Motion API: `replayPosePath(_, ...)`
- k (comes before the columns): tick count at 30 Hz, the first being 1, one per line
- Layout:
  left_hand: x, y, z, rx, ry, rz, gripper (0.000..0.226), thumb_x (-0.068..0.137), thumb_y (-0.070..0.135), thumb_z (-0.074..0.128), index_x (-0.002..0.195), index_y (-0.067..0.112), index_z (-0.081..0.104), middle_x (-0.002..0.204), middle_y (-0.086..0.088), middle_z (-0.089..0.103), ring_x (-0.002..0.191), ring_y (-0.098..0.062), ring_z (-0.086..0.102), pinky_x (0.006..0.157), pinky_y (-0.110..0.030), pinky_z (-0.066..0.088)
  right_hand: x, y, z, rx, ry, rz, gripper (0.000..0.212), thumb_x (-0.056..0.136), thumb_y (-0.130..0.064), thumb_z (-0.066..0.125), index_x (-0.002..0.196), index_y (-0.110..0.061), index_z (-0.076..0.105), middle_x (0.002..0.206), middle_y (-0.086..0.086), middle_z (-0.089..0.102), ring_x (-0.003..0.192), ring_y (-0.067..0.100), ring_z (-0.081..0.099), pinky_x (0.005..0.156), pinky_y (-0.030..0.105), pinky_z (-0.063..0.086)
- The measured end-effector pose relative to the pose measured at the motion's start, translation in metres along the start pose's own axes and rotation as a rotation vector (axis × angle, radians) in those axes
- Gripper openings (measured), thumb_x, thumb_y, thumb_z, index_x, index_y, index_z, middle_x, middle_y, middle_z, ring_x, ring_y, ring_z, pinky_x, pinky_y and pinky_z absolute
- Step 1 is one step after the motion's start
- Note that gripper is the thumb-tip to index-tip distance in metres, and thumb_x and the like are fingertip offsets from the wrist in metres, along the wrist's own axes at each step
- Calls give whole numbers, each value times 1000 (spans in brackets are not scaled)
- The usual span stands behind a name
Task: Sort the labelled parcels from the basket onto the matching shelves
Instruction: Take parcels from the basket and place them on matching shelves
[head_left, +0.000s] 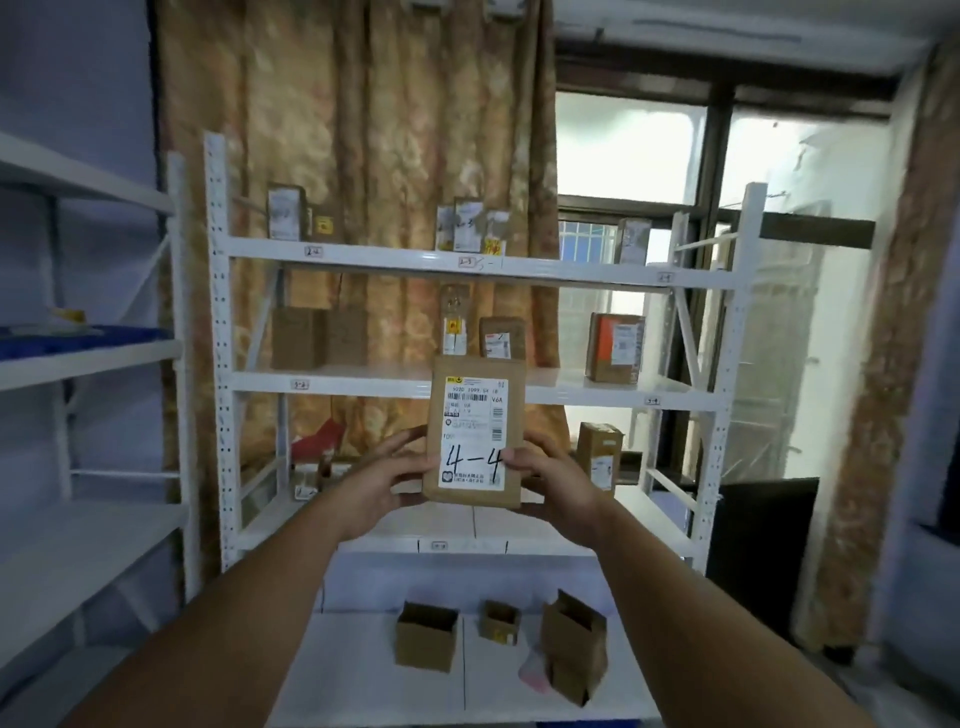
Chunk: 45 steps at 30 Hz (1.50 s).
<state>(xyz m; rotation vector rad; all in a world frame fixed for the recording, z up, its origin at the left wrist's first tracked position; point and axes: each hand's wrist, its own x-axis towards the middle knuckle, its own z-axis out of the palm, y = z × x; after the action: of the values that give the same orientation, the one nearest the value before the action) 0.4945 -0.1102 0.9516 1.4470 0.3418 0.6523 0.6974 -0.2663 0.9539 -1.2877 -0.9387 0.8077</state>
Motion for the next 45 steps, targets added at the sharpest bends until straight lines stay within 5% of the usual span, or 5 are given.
replayPosePath(9,16,27,24,-7,-56,64,81,62,21,93,136,23,59,121,-12,73,119,-38,65,107,-63,45,-9,-24,-16,24,14,-90,56,89,-19,76,139,-30,53,117,8,77,115,30,70,106,55,51)
replayPosePath(13,32,21,64,-20,-102,74,99,35,30,103,126,25,63,116,-9,76,101,-28,75,83,-46,62,-20,-30,-54,17,72,-90,57,90,-18,75,141,-29,53,116,9,77,109,29,73,97,49,57)
replayPosePath(24,118,-23,236,-24,-211,87,45,84,7,77,122,28,64,115,1,76,99,-16,75,78,-39,60,-61,-38,-232,-62,261,-120,46,95,-19,70,139,-26,57,120,4,75,116,26,70,103,49,54)
replayPosePath(41,375,-213,309,344,-26,159,37,85,7,78,110,34,74,103,-2,77,95,-23,74,83,-42,62,129,98,-399,-167,648,3,39,99,-6,65,136,-17,56,129,5,67,110,25,70,79,38,64)
replayPosePath(45,437,-249,314,394,-146,59,39,90,3,68,126,18,70,113,-2,74,93,-14,67,63,-11,51,188,130,-431,-258,745,74,30,97,-4,66,118,-18,51,127,6,64,119,30,65,87,47,63)
